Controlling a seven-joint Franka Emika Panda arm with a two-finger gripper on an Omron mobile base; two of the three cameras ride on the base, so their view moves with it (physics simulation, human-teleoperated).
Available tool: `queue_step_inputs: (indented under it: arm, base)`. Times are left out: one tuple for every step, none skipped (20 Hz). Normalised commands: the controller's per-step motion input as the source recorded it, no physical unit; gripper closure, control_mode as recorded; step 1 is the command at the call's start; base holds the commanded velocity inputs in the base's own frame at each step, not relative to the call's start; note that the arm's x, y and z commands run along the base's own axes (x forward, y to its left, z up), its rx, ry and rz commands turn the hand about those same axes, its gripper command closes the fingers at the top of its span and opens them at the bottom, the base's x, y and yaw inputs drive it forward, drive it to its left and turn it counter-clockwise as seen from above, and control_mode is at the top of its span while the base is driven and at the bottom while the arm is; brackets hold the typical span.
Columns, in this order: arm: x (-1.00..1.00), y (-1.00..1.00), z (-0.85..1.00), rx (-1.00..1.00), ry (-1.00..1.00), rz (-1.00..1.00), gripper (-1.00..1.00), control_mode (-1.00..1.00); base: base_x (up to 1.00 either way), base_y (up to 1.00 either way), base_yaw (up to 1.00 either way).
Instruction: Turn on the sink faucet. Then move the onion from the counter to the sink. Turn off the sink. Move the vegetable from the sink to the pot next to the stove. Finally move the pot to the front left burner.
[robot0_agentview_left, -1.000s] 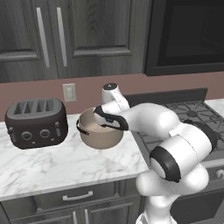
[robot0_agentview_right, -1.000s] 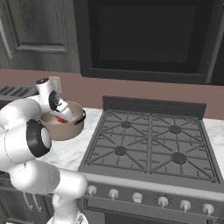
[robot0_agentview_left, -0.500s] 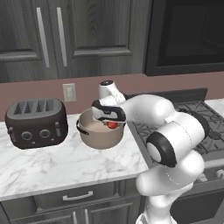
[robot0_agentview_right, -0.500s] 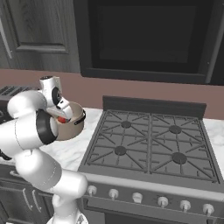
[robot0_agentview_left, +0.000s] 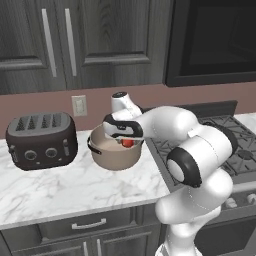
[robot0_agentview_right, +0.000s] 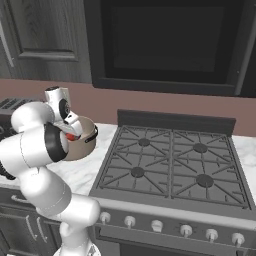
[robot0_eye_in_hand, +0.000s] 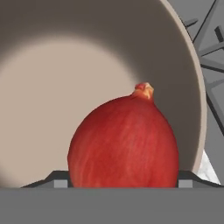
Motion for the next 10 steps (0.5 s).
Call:
queue_step_inputs:
  arm:
    - [0.0, 0.0, -0.3, 0.0, 0.0, 0.0, -1.0, -1.0]
    - [0.0, 0.0, -0.24, 0.0, 0.0, 0.0, -1.0, -1.0]
    - [0.0, 0.0, -0.21, 0.0, 0.0, 0.0, -1.0, -1.0]
    - [0.0, 0.0, -0.18, 0.0, 0.0, 0.0, -1.0, -1.0]
    - [0.0, 0.0, -0.13, 0.0, 0.0, 0.0, -1.0, -1.0]
    - [0.0, 0.0, -0.09, 0.0, -0.01, 0.0, -1.0, -1.0]
    - [0.0, 0.0, 0.0, 0.0, -0.03, 0.0, -1.0, -1.0]
    - [0.0, 0.0, 0.0, 0.0, -0.03, 0.0, -1.0, -1.0]
    - [0.0, 0.0, 0.0, 0.0, -0.03, 0.0, -1.0, -1.0]
    - [-0.03, 0.04, 0.0, 0.0, -0.05, 0.0, -1.0, -1.0]
  base:
    - [0.0, 0.0, 0.0]
    - [0.0, 0.0, 0.0]
    - [0.0, 0.0, 0.0]
    - [0.0, 0.0, 0.0]
    - [0.0, 0.0, 0.0]
    - [0.0, 0.0, 0.0]
    - [0.0, 0.0, 0.0]
    - [0.0, 0.0, 0.0]
    - [0.0, 0.0, 0.0]
    - [0.0, 0.0, 0.0]
